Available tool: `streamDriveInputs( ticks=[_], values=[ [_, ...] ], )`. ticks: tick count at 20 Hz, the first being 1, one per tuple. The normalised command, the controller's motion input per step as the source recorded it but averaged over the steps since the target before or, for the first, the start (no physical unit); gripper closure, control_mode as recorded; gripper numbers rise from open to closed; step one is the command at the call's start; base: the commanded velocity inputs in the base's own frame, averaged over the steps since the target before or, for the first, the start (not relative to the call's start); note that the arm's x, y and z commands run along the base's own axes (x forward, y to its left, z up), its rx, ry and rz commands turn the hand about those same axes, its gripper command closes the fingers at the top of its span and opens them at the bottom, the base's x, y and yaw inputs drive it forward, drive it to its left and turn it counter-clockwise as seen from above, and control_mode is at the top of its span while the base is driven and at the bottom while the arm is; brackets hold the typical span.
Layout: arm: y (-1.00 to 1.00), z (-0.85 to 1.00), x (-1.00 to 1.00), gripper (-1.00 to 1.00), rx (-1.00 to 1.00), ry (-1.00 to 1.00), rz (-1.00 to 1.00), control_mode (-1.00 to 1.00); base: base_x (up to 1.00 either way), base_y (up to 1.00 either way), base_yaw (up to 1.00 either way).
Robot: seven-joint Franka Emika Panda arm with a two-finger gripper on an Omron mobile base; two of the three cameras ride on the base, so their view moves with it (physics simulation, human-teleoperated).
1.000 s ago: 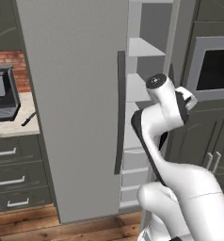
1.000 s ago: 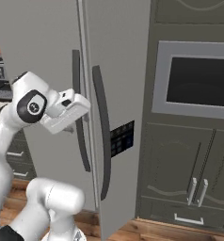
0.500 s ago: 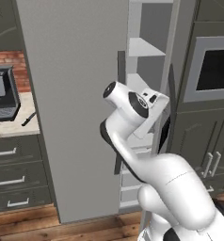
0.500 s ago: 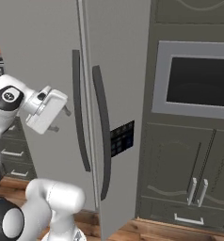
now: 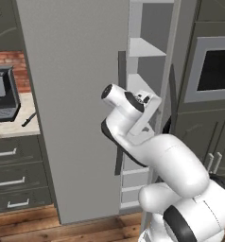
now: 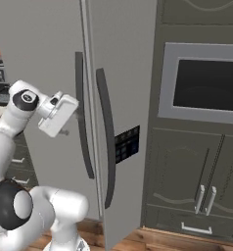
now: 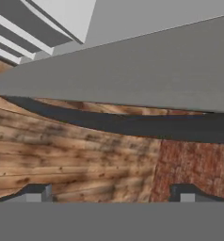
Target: Retrieve the butter from the fridge and place it on a plate on the dining table. Then retrieve the butter knife by the fridge and place it near the plate.
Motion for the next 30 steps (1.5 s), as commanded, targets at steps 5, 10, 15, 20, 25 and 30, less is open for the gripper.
streamDriveInputs(
  ticks=[5,10,15,20,25,30],
  values=[
    [-0.24,-0.41,0.48,-1.0,0.0,-0.01,0.02,-1.0,0.0,0.0,0.0],
    [-0.07,-0.2,0.47,-1.0,0.0,0.0,0.03,-1.0,0.0,0.0,0.0],
    [-0.14,-0.03,0.37,-1.0,0.0,0.0,0.04,-1.0,0.0,0.0,0.0],
    [-0.14,-0.05,0.39,-1.0,0.0,0.0,0.05,-1.0,0.0,0.0,0.0],
    [-0.14,-0.08,0.29,-1.0,0.0,0.0,0.03,-1.0,0.0,0.0,0.0],
    [-0.59,-0.05,-0.31,-1.0,-0.01,0.0,-0.02,-1.0,0.0,0.0,0.0]
  ],
)
